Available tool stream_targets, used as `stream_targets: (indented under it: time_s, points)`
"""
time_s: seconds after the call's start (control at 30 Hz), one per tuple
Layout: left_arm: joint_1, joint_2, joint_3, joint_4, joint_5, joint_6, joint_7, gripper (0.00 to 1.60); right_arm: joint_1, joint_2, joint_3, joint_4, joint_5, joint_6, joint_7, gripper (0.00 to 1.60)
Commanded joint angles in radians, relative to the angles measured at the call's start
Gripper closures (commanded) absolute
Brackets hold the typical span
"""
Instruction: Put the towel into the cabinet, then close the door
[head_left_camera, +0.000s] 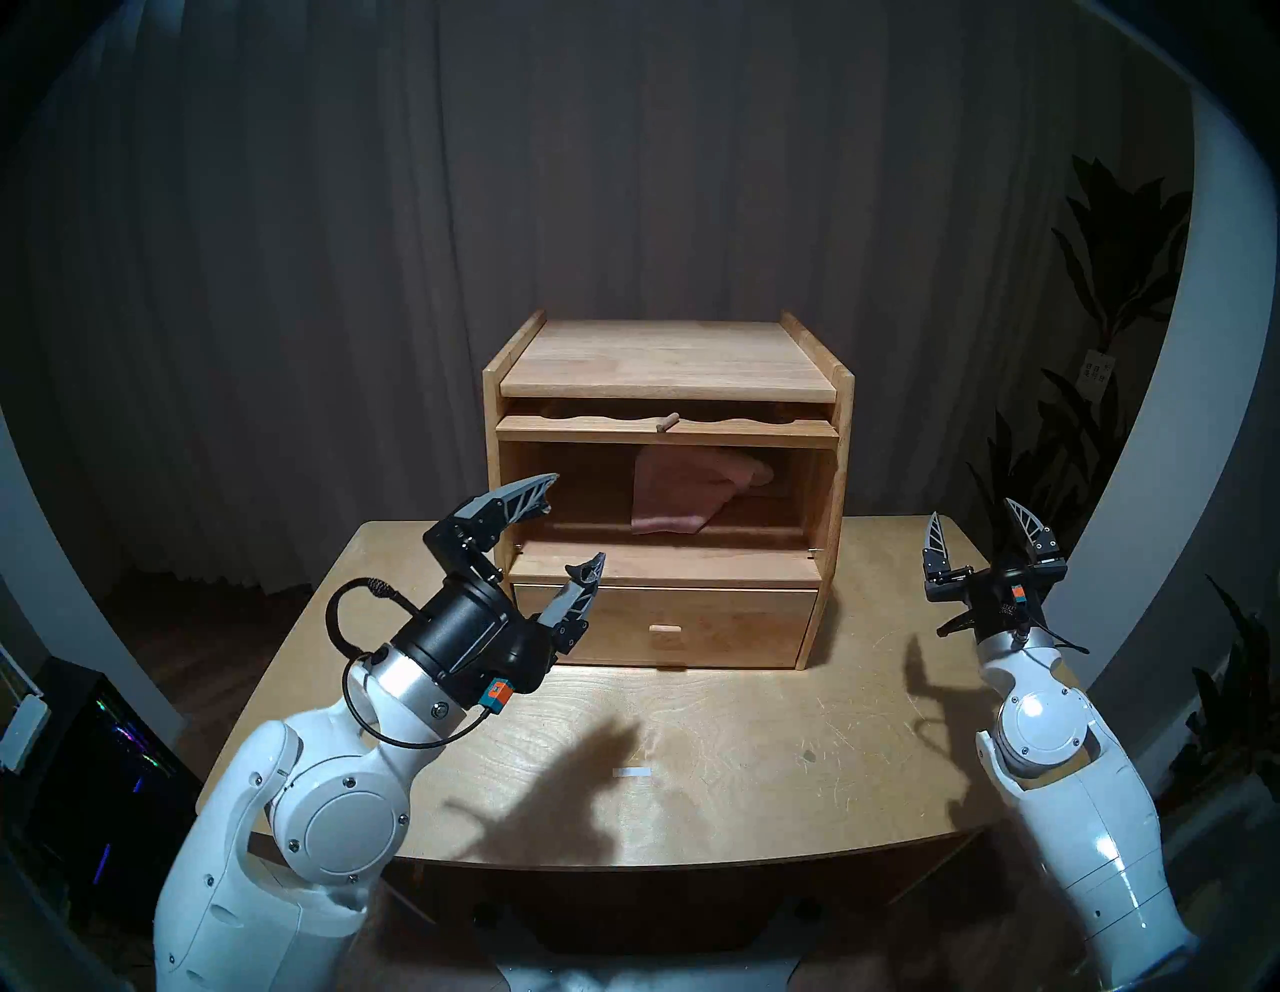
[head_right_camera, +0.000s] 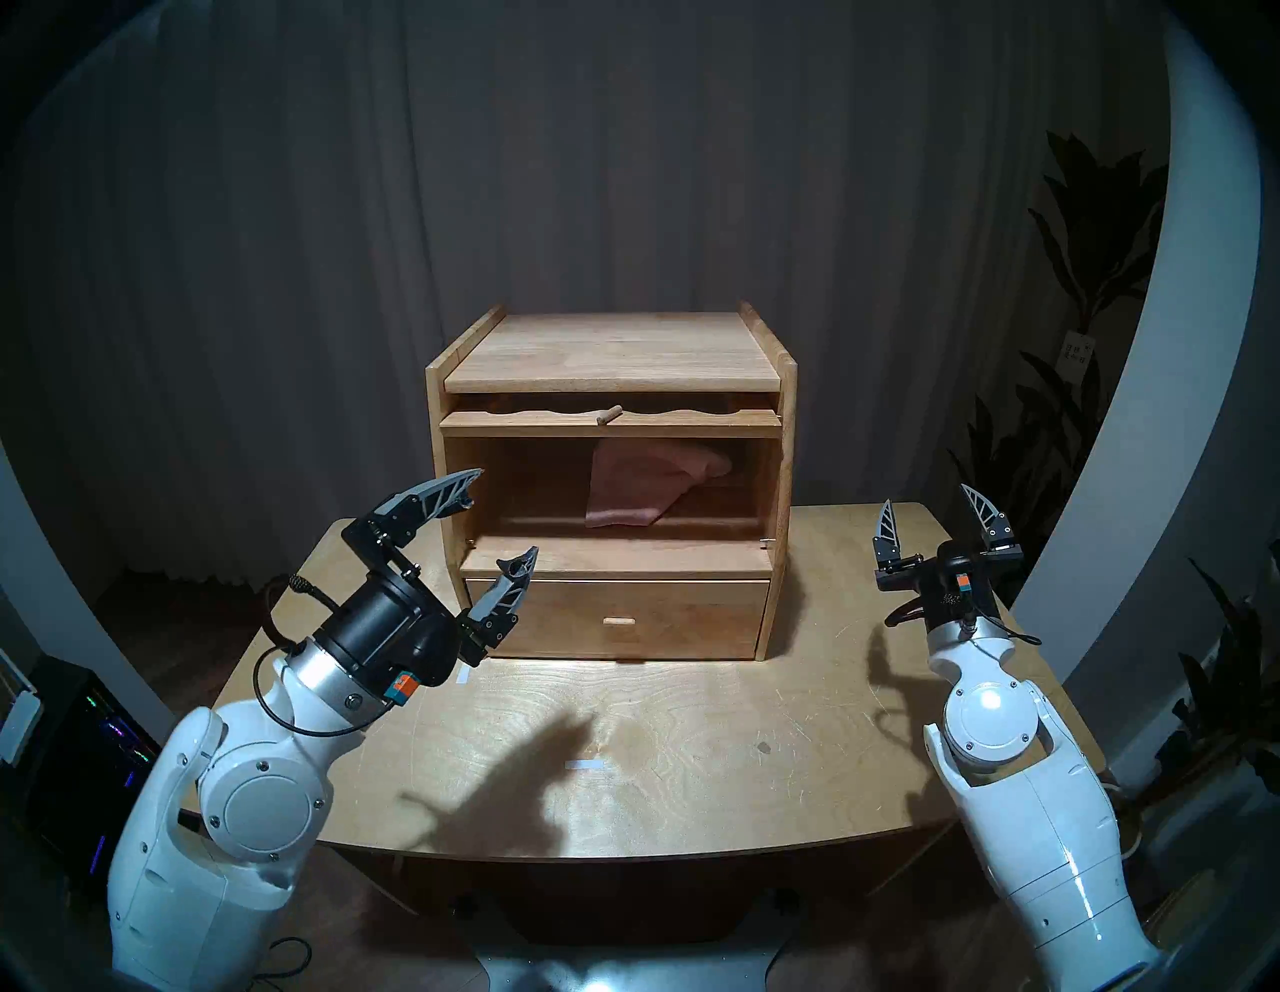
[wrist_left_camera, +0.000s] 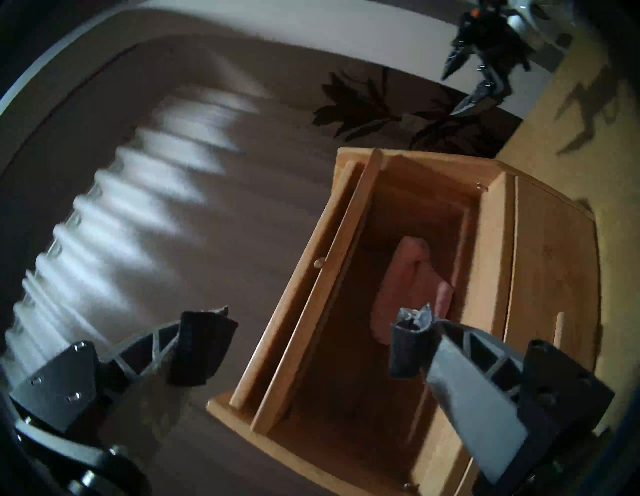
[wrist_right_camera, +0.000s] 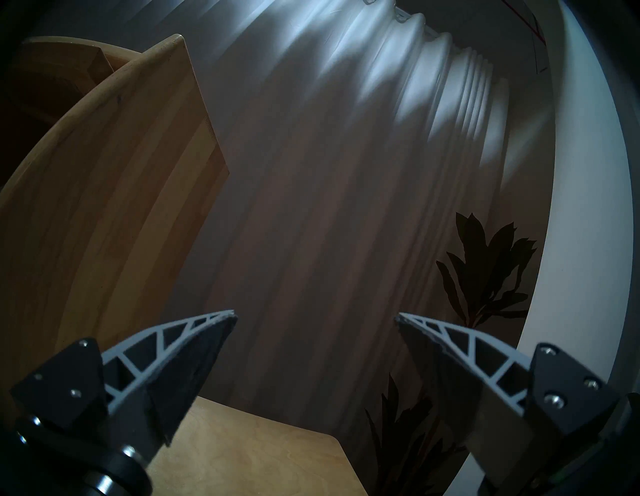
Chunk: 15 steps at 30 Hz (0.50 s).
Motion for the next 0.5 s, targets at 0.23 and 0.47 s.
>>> stream_targets:
  time_s: [0.23,0.47]
  points:
    - [-0.176,0.141,-0.068,0.055,0.025,-0.091,-0.193,0.0,0.02,-0.001,-0.001,-0.005,-0.005,-0.023,-0.005,0.0]
    - [-0.254,0.073,-0.039,0.1,-0.067,-0.027,-0.248,0.0,0.022,-0.001,-0.002,-0.001,-0.01,-0.024,-0.006,0.0]
